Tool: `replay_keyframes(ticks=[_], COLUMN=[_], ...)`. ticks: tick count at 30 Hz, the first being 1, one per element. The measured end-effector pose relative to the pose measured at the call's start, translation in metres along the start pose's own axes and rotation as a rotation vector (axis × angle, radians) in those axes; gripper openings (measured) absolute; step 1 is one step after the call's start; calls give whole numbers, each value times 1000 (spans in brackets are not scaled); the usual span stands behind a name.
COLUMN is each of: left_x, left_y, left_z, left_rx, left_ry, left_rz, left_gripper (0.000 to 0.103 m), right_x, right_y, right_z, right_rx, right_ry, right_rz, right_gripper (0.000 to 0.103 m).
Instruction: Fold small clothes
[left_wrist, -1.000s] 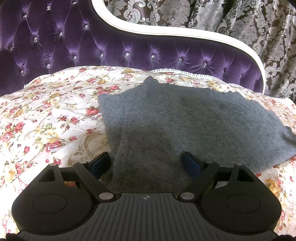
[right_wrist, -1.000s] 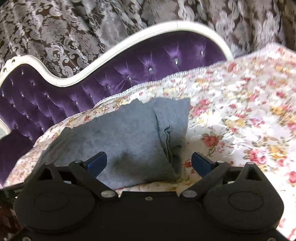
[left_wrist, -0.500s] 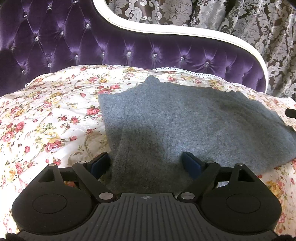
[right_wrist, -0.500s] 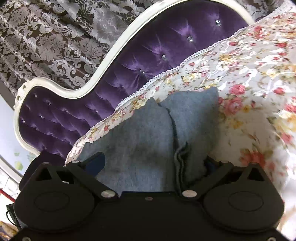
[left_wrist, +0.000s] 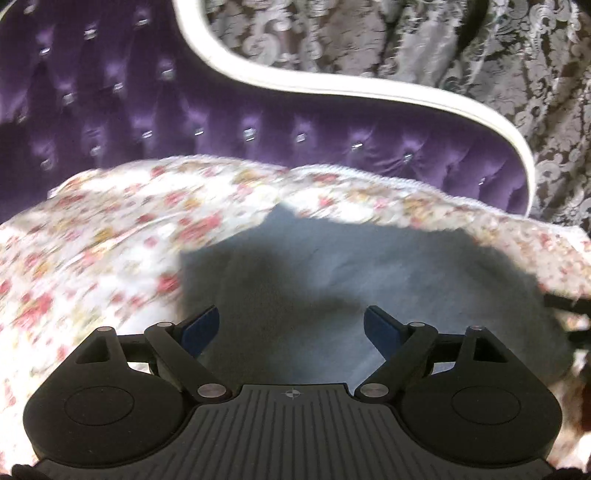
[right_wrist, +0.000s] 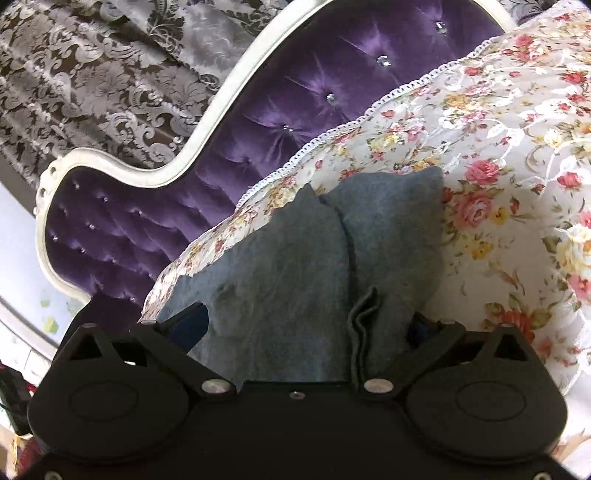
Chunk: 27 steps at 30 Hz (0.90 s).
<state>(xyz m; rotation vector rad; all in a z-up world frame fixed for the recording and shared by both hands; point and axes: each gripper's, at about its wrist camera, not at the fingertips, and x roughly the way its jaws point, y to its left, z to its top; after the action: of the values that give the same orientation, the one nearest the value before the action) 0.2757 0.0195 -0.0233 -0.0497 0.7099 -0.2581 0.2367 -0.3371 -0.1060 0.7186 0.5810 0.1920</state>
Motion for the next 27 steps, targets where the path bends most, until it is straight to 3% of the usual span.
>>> replay_keyframes(ticks=[3, 8, 18, 21, 27], left_x=[23, 70, 128, 133, 132], left_y=[-24, -52, -75, -82, -80], left_z=[18, 30, 27, 21, 25], left_rx=[2, -12, 47, 109, 94], left_ry=[18, 66, 162, 145, 148], left_rz=[-32, -22, 70, 105, 94], left_gripper=[85, 85, 85, 90, 89], right_x=[1, 0, 0, 0, 1], right_y=[2, -2, -4, -4, -5], right_z=[-1, 1, 2, 2, 3], right_rx=[-20, -6, -13, -16, -17], right_ry=[0, 2, 20, 22, 27], right_rz=[-9, 10, 33, 35, 43], right_gripper=[103, 103, 103, 103, 103])
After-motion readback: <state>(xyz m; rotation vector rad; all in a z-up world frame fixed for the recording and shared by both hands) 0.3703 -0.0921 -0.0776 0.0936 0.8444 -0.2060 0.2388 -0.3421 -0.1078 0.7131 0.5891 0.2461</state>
